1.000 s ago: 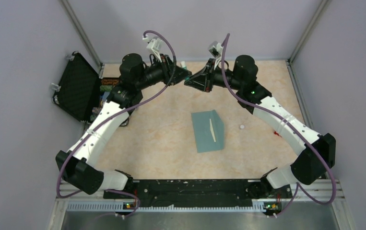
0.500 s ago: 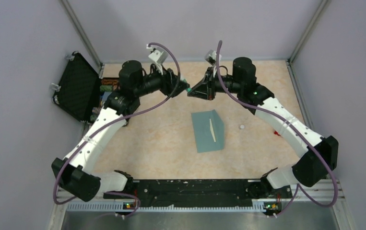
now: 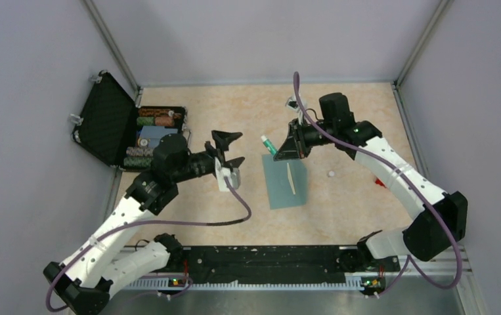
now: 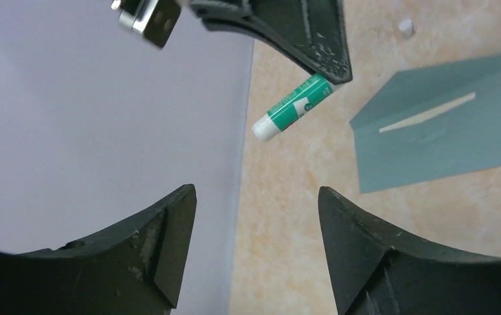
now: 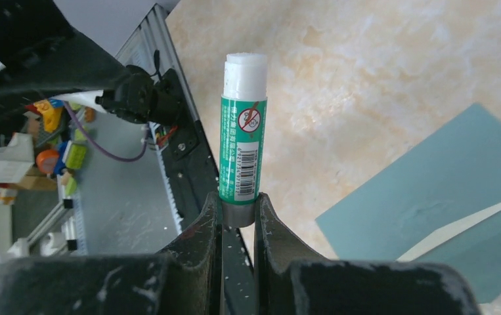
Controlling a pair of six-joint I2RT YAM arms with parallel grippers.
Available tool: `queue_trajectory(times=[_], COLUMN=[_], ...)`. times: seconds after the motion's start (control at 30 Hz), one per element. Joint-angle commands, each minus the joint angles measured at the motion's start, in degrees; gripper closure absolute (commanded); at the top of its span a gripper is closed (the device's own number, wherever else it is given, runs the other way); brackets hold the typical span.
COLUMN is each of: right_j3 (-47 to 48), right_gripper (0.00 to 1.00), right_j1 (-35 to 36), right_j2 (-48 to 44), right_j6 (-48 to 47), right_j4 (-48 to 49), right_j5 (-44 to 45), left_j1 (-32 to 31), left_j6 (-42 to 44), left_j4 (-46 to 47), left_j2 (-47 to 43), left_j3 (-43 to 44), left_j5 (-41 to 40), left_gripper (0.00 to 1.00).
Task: Place the letter into the envelope and seal it
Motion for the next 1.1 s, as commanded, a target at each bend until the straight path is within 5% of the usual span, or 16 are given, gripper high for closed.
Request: queue_trajectory(times=[0.0,0.67,1.07], right_j3=[-1.16,-0.87,-1.11], right_gripper=[1.0,1.0,1.0], right_j1=[-0.1,0.16,0.25], right_j2=[0.86,2.45,2.26], right_j6=[3.82,7.23,7.41], right_j4=[-3.06,-2.76,-2.23], right_j5=[-4.57,-10.63,-10.42], left_j1=[-4.18,-11.63,-13.31], left_j6=[33.37,44.92,41.76], left_j4=[5.51,14.47,17.95], left_j2=[-0.24,10.76,12.06], left_j3=[-6.03,-8.85,-9.89], left_j5=[-1.0,-6.95,-8.07], left_gripper=[0.28,0.44,0.86])
